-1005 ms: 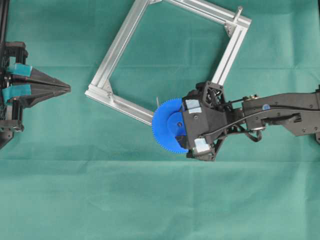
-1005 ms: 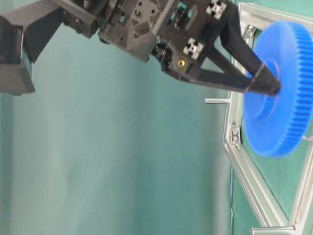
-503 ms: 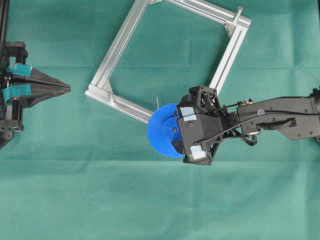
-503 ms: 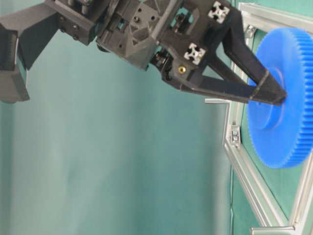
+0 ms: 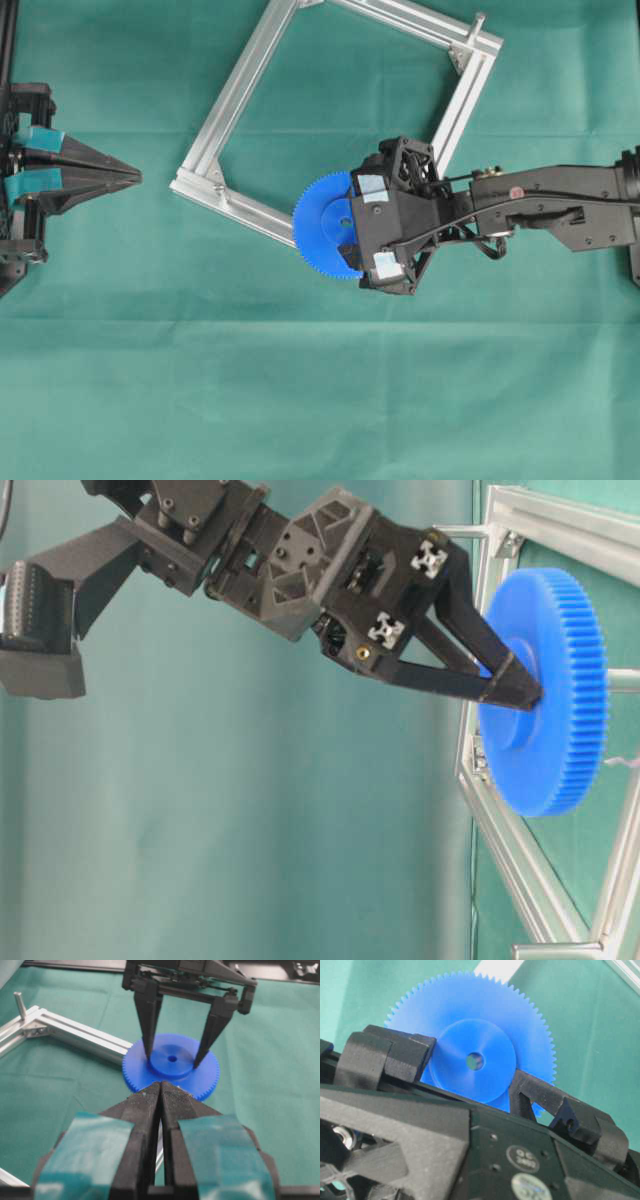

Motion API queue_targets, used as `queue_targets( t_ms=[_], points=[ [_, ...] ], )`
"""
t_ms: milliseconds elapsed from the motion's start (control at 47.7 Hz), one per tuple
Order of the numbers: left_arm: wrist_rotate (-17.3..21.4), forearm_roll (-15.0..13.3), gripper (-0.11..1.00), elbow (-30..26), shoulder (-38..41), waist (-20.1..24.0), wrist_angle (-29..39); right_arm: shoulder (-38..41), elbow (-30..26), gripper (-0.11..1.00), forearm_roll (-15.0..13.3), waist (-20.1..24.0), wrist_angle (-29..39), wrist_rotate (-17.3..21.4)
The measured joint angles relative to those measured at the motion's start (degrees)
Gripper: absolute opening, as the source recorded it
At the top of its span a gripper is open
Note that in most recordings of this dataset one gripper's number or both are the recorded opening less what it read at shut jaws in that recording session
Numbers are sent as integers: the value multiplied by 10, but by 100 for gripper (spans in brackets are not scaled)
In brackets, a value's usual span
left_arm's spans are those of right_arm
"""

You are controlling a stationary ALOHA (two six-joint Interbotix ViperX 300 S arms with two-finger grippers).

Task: Find the location of the shaft and insert the gear.
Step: 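Align the gear's center hole with the metal shaft on the frame, then push the gear down onto the shaft with the right gripper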

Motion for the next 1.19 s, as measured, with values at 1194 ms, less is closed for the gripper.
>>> queue_targets(
  t_ms=[1194],
  points=[
    [-1,1,1,0,-1,0,6,-9,30,69,4,45,-16,41]
  ],
)
